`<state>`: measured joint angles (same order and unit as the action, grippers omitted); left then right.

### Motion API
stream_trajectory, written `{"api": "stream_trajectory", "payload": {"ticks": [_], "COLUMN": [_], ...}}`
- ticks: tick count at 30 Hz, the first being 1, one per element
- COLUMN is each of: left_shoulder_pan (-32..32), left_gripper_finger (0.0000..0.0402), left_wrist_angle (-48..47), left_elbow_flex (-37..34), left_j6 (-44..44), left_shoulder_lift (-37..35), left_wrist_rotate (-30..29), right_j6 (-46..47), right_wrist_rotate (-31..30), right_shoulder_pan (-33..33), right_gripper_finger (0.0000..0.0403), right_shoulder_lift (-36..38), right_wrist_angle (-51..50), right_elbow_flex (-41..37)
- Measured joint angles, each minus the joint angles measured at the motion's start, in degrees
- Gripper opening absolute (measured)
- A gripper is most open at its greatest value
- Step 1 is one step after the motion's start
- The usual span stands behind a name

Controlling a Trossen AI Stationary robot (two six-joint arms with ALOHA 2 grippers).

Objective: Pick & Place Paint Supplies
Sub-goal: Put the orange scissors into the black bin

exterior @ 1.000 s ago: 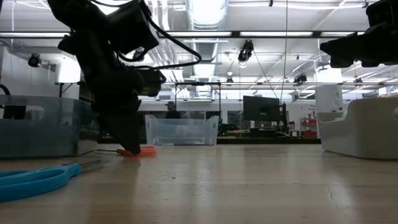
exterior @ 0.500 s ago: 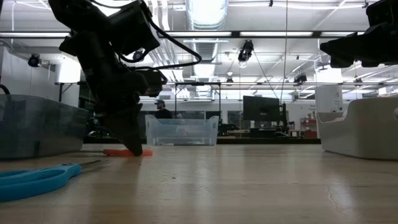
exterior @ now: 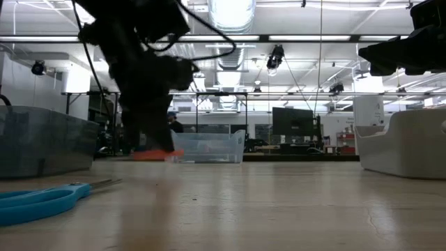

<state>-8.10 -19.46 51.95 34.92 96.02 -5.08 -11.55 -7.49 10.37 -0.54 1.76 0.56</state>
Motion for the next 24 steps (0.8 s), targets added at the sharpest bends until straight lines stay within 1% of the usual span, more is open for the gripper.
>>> {"api": "stream_trajectory", "payload": {"ticks": [4,8,12,18,21,24], "left_shoulder_pan": [0.0,0.0,0.0,-0.97,-2.96,-5.89], "left_gripper_finger": [0.0008,0.0008,0.0008,0.0007,0.0007,0.0007], "left_wrist_angle": [-4.66,-10.44,-17.44,-32.99,-40.63,-48.23], "left_elbow_flex": [4.58,9.9,14.19,20.33,22.96,24.56], "left_j6": [2.63,9.48,19.09,33.44,42.14,53.21], "left_shoulder_lift": [-1.27,-1.79,-2.11,-2.16,-2.18,-2.26], "left_wrist_rotate": [-2.34,-5.99,-8.97,-10.47,-14.09,-18.76], "right_j6": [0.0,-0.01,-0.01,-0.02,-0.02,0.0], "right_wrist_rotate": [-0.02,-0.08,-0.09,-0.08,-0.06,-0.06], "right_shoulder_pan": [0.0,-0.02,-0.02,-0.02,-0.02,-0.02], "right_gripper_finger": [0.0091,0.0091,0.0091,0.0091,0.0091,0.0091], "right_shoulder_lift": [-0.03,-0.05,-0.05,-0.11,-0.17,-0.22], "right_wrist_angle": [0.01,0.04,0.04,0.02,0.02,0.02], "right_elbow_flex": [0.0,0.0,0.0,0.0,0.0,0.0]}}
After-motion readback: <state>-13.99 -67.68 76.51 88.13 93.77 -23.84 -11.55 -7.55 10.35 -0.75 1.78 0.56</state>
